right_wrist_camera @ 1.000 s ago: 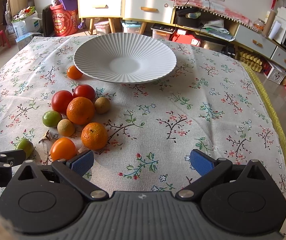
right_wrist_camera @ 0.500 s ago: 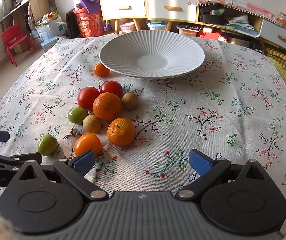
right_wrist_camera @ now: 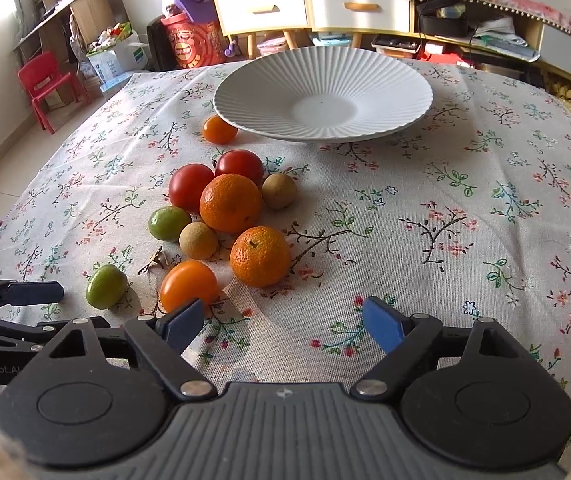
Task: Organize fruits
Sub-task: 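Close the right tool on a mandarin orange while the left tool grasps a green lime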
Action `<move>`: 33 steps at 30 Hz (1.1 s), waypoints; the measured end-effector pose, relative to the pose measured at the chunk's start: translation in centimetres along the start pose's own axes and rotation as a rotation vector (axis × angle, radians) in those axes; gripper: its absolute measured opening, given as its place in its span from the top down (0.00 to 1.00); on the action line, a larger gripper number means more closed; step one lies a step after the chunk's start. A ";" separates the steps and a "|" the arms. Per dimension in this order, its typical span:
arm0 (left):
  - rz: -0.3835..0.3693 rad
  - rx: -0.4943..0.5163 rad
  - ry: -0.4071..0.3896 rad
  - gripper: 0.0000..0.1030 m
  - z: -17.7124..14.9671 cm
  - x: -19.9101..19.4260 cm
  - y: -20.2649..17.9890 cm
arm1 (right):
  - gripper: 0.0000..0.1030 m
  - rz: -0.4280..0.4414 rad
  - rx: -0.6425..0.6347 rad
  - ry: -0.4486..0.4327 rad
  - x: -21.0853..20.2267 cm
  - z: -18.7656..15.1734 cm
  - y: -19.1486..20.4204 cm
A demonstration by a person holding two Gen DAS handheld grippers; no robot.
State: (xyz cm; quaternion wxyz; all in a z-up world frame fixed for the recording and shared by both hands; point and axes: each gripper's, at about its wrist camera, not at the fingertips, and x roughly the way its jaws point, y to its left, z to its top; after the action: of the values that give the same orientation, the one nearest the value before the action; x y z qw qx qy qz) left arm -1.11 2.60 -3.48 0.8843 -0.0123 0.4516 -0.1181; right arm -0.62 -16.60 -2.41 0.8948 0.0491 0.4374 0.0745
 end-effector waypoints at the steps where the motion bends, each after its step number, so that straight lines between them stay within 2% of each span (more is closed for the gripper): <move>1: -0.002 0.008 -0.007 0.28 0.0 0.1 -0.1 | 0.19 -0.001 -0.007 -0.006 0.1 0.0 0.1; 5: -0.020 0.001 -0.034 0.37 -0.1 0.0 -0.2 | 0.25 0.011 -0.028 -0.028 0.2 0.1 0.1; 7: -0.025 0.002 -0.045 0.49 -0.1 -0.1 -0.2 | 0.29 0.025 -0.032 -0.039 0.1 0.2 0.1; 12: -0.039 -0.019 -0.064 0.61 0.1 0.0 0.0 | 0.43 0.069 -0.046 -0.051 0.4 0.4 0.5; 17: -0.041 -0.031 -0.072 0.78 0.3 0.3 0.0 | 0.51 0.098 -0.045 -0.074 0.6 0.5 0.5; 24: -0.042 -0.035 -0.070 0.79 0.6 0.5 0.0 | 0.56 0.102 -0.010 -0.089 0.9 0.9 0.0; 26: -0.036 -0.040 -0.070 0.79 0.7 0.5 0.0 | 0.59 0.099 -0.004 -0.090 1.1 1.1 -0.1; 28: -0.033 -0.052 -0.070 0.79 0.9 0.6 0.0 | 0.68 0.099 -0.007 -0.092 1.1 1.3 -0.1; 33: -0.034 -0.080 -0.077 0.79 1.8 0.5 -0.2 | 0.69 0.131 0.016 -0.108 0.3 2.0 -0.5</move>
State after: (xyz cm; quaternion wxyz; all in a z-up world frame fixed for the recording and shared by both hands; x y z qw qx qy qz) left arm 0.62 2.13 -2.79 0.8976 -0.0596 0.4215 -0.1144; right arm 1.20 -17.03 -1.50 0.9098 0.0886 0.3851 0.1267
